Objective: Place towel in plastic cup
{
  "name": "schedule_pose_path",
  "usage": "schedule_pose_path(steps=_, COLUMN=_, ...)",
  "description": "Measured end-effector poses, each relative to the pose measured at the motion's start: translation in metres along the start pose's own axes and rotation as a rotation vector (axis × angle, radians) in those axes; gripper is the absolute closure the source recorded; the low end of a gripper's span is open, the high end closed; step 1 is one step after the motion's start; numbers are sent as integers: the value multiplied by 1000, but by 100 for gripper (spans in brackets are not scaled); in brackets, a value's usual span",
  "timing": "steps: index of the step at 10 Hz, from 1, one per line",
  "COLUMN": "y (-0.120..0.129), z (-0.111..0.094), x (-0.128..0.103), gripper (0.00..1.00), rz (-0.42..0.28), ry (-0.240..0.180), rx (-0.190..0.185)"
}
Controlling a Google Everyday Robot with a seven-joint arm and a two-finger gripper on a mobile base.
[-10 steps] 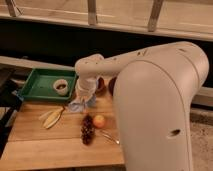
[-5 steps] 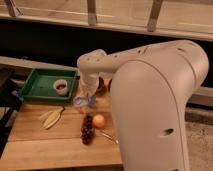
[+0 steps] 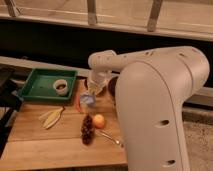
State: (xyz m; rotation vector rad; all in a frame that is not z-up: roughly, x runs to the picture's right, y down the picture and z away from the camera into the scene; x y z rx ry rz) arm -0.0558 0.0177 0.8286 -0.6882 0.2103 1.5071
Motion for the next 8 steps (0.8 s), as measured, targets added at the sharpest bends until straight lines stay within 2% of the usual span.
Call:
schedule_pose_path(steps=1, y=-1, z=6, x=-5, gripper=44, rz=15, ry=-10, rx=-60)
schedule_pose_path(steps=2, y=-2, z=8, x=-10, gripper=37, rz=23, ry=-25, rx=-101)
schedule_pose_path(steps=4, y=14, z=15, x=-20, gripper=34, rz=8, ry=-43, rx=-160)
schedule_pose_path(steps=5, y=19, z=16, x=-24, gripper=34, rz=0, ry=-54, rx=-180)
schedule_pose_path(steps=8, y=19, z=16, x=-25, gripper=34, rz=0, ry=-56, rx=-180)
